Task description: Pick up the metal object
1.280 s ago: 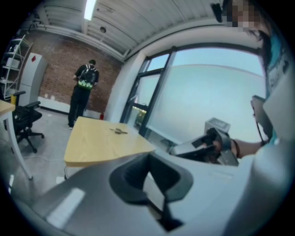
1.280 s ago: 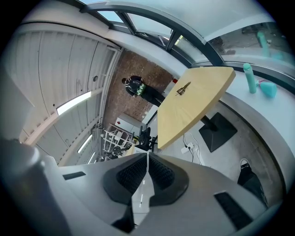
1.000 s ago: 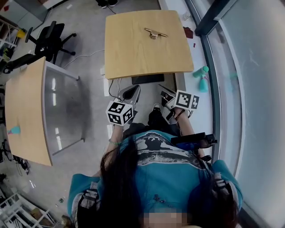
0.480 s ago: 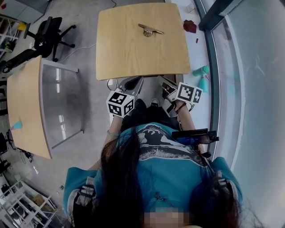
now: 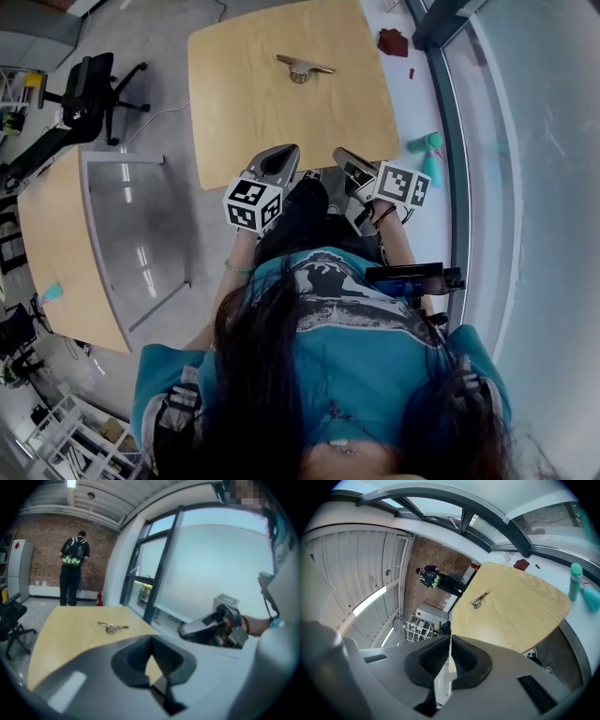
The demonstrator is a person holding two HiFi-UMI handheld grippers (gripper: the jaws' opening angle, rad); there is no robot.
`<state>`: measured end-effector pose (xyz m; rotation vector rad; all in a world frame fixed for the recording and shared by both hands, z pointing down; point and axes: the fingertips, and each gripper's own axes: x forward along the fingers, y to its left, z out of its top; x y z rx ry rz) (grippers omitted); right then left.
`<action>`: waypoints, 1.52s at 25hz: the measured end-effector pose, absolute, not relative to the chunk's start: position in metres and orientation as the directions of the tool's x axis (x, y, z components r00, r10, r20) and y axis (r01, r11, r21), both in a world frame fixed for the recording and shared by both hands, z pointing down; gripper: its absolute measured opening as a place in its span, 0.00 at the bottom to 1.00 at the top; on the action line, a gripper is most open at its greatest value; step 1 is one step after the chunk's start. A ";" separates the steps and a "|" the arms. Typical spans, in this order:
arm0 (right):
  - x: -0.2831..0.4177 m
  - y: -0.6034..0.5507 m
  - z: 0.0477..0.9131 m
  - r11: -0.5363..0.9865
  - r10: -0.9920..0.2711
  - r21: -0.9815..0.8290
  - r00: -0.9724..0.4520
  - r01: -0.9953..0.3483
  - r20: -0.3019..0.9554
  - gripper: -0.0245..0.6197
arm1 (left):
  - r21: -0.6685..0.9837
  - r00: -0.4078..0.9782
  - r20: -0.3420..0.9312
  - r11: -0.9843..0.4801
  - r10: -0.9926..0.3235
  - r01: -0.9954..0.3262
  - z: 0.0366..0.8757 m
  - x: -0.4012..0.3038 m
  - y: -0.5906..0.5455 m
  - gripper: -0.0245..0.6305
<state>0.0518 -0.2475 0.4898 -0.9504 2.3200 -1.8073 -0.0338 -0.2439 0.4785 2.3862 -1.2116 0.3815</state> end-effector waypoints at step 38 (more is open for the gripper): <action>0.053 -0.344 0.542 -0.117 -0.506 -0.847 -0.703 -0.519 0.501 0.07 | -0.282 0.443 0.827 -0.937 -0.346 -0.205 0.660 -0.038 -0.506 0.33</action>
